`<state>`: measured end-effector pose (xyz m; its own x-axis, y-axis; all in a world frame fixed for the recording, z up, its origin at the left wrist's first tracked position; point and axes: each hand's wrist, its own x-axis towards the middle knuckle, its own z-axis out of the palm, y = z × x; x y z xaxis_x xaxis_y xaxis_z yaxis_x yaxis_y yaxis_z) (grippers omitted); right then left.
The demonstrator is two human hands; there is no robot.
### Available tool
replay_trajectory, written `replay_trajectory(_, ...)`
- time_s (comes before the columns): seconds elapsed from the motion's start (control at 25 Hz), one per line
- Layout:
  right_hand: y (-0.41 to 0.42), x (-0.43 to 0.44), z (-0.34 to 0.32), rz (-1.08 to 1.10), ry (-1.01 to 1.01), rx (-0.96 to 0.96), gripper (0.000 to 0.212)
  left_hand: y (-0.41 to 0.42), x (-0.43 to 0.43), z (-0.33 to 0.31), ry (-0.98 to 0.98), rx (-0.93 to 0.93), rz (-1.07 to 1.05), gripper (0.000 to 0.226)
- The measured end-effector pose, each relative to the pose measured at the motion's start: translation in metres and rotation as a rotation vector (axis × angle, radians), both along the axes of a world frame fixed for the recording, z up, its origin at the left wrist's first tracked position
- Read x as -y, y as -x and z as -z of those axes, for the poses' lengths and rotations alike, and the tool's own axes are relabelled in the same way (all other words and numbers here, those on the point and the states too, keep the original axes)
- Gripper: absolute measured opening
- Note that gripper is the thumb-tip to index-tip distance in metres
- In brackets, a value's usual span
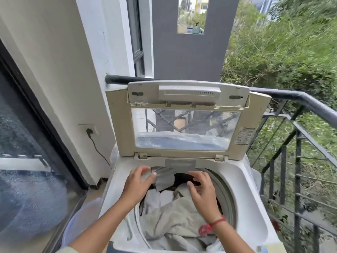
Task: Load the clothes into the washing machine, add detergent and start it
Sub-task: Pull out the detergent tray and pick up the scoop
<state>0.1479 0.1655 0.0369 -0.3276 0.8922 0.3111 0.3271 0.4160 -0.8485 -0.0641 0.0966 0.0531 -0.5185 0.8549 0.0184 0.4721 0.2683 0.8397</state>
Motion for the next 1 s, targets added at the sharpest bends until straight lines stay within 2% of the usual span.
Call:
replay_trajectory(0.08, 0.014, -0.013, 0.002, 0.021, 0.131, 0.002, 0.034, 0.015, -0.014, 0.0, 0.135, -0.352, 0.188, 0.048)
replay_trajectory(0.16, 0.028, -0.032, 0.008, 0.097, 0.335, -0.014, 0.035, 0.024, -0.033, -0.003, 0.162, -0.538, 0.266, 0.061)
replay_trajectory(0.28, 0.048, -0.059, 0.013, 0.228, 0.73, -0.108, 0.031, 0.029, -0.057, -0.005, 0.161, -0.586, 0.273, 0.066)
replay_trajectory(0.36, 0.06, -0.074, 0.015, 0.257, 1.015, -0.243, 0.029, 0.033, -0.072, -0.005, 0.131, -0.59, 0.253, 0.067)
replay_trajectory(0.44, 0.068, -0.087, 0.02, 0.284, 1.216, -0.386, 0.033, 0.037, -0.082, -0.001, 0.097, -0.626, 0.265, 0.064)
replay_trajectory(0.52, 0.074, -0.098, 0.026, 0.337, 1.283, -0.421, 0.032, 0.039, -0.091, 0.005, 0.084, -0.678, 0.299, 0.062)
replay_trajectory(0.64, 0.079, -0.113, 0.039, 0.431, 1.298, -0.357, 0.009, 0.042, -0.099, 0.012, 0.037, -0.793, 0.323, 0.067)
replay_trajectory(0.72, 0.081, -0.119, 0.048, 0.424, 1.332, -0.4, 0.003, 0.044, -0.103, 0.018, 0.002, -0.868, 0.323, 0.076)
replay_trajectory(0.8, 0.083, -0.118, 0.048, 0.388, 1.381, -0.589, 0.014, 0.046, -0.106, 0.025, 0.003, -0.955, 0.314, 0.082)
replay_trajectory(0.88, 0.084, -0.117, 0.046, 0.426, 1.395, -0.723, 0.034, 0.047, -0.107, 0.031, 0.009, -1.007, 0.307, 0.09)
replay_trajectory(0.92, 0.086, -0.119, 0.044, 0.454, 1.42, -0.746, 0.037, 0.048, -0.106, 0.035, 0.029, -1.021, 0.306, 0.094)
replay_trajectory(1.0, 0.091, -0.126, 0.039, 0.516, 1.471, -0.787, 0.026, 0.047, -0.104, 0.041, 0.102, -1.056, 0.32, 0.104)
